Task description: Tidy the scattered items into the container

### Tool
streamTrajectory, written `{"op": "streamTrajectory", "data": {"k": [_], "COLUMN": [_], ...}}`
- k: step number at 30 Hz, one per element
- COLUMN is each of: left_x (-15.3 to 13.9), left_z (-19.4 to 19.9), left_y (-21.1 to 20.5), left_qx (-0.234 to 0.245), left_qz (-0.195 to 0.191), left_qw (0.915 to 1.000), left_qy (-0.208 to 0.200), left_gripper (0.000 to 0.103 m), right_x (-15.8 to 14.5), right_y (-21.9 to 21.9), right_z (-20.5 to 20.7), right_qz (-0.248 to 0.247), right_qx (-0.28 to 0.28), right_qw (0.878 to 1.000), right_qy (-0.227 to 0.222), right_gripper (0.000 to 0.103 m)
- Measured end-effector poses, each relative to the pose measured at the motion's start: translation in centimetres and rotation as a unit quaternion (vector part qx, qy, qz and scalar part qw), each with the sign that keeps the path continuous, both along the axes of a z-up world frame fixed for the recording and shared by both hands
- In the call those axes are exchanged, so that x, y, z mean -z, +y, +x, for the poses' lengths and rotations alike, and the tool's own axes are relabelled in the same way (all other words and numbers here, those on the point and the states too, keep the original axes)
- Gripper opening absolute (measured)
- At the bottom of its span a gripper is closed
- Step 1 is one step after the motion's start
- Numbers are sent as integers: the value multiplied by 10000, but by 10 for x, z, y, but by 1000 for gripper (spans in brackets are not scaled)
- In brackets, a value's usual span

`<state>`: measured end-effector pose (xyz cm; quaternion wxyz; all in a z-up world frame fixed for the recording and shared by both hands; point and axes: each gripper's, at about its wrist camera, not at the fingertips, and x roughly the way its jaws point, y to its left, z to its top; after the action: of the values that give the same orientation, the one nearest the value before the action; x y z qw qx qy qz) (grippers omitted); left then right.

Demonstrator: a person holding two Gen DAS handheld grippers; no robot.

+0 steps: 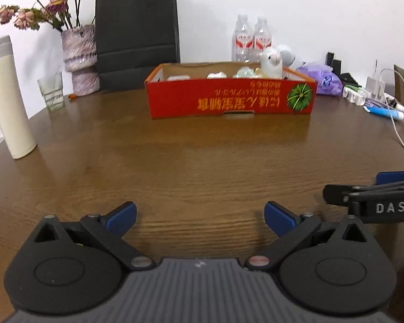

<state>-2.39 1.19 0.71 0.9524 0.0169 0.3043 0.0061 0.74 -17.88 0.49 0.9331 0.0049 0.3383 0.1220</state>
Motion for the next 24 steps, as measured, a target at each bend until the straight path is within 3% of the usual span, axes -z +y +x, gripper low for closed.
{"op": "streamTrajectory", "data": {"k": [7, 11, 18, 24], "left_x": [7, 8, 8, 8], "left_z": [14, 13, 13, 14], "left_y": [6, 4, 3, 2], "left_qx": [-34, 5, -39, -62], "left_qz": [-156, -154, -129, -123], "left_qw": [9991, 9991, 9991, 9991], "left_qy": [396, 396, 404, 403], "left_gripper": [103, 103, 103, 103], "right_x": [0, 1, 3, 3], "right_y": [-4, -9, 7, 11], "right_z": [-6, -6, -2, 3], "right_qz": [94, 177, -382, -395], "right_qx": [143, 188, 140, 125], "right_qw": [9998, 9997, 9992, 9991], "right_qy": [-43, -49, -4, -1], "right_gripper": [103, 103, 103, 103]}}
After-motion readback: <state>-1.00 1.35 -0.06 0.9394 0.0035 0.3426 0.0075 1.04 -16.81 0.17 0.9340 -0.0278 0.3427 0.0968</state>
